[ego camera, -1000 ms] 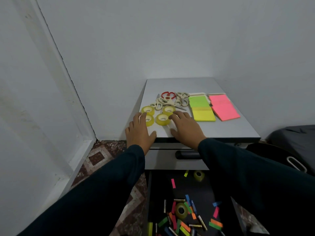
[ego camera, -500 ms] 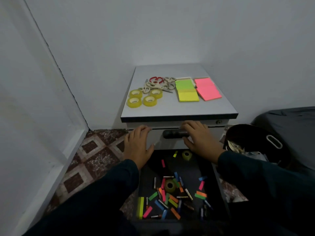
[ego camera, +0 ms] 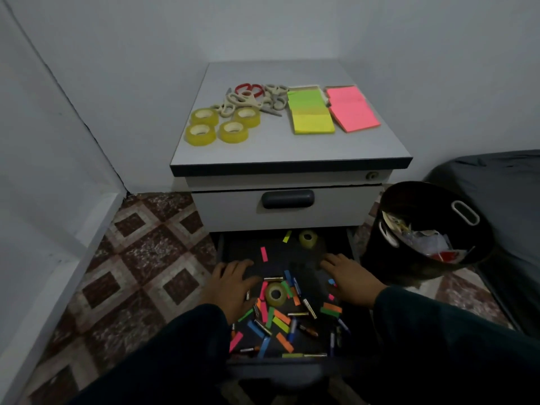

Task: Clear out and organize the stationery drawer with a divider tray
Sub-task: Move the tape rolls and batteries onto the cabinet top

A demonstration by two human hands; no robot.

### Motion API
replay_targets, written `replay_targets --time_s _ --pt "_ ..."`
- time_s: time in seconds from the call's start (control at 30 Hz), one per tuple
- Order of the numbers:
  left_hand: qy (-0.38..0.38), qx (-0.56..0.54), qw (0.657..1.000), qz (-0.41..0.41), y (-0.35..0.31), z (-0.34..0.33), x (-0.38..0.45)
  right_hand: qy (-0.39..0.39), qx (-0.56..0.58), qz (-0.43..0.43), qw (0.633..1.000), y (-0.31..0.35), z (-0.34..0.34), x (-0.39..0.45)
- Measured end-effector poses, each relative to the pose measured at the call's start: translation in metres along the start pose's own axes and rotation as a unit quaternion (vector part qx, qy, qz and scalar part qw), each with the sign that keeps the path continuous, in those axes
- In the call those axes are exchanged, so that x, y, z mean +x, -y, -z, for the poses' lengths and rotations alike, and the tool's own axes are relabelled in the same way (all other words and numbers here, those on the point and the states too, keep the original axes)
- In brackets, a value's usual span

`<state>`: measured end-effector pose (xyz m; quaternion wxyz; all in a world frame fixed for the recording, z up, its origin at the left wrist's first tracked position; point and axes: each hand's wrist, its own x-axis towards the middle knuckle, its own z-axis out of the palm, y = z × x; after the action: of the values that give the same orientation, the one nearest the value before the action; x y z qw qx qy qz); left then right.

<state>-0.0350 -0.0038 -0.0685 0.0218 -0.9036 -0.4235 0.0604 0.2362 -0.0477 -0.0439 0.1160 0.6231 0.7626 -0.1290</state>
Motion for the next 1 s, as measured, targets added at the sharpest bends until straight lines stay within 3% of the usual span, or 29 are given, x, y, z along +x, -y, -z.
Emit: replay_targets --time_s 0.27,0.6,0.73,1.0 --pt "0.076 -0.065 0.994 -0.034 -0.007 -0.029 0.03 0.053 0.027 -0.033 0.998 -0.017 -0.024 0.048" --pt "0.108 -0.043 0.99 -0.074 -0.006 -0.058 0.061 0.047 0.041 -0.041 0.997 -0.036 -0.044 0.098" --pt "0.069 -0.103 0.988 -0.091 -0.01 -0.063 0.068 0.048 0.023 -0.043 0.998 -0.042 -0.047 0.112" --pt "0.11 -0.121 0.979 -0.12 -0.014 -0.071 0.071 0.056 0.016 -0.033 0.998 -0.041 -0.046 0.111"
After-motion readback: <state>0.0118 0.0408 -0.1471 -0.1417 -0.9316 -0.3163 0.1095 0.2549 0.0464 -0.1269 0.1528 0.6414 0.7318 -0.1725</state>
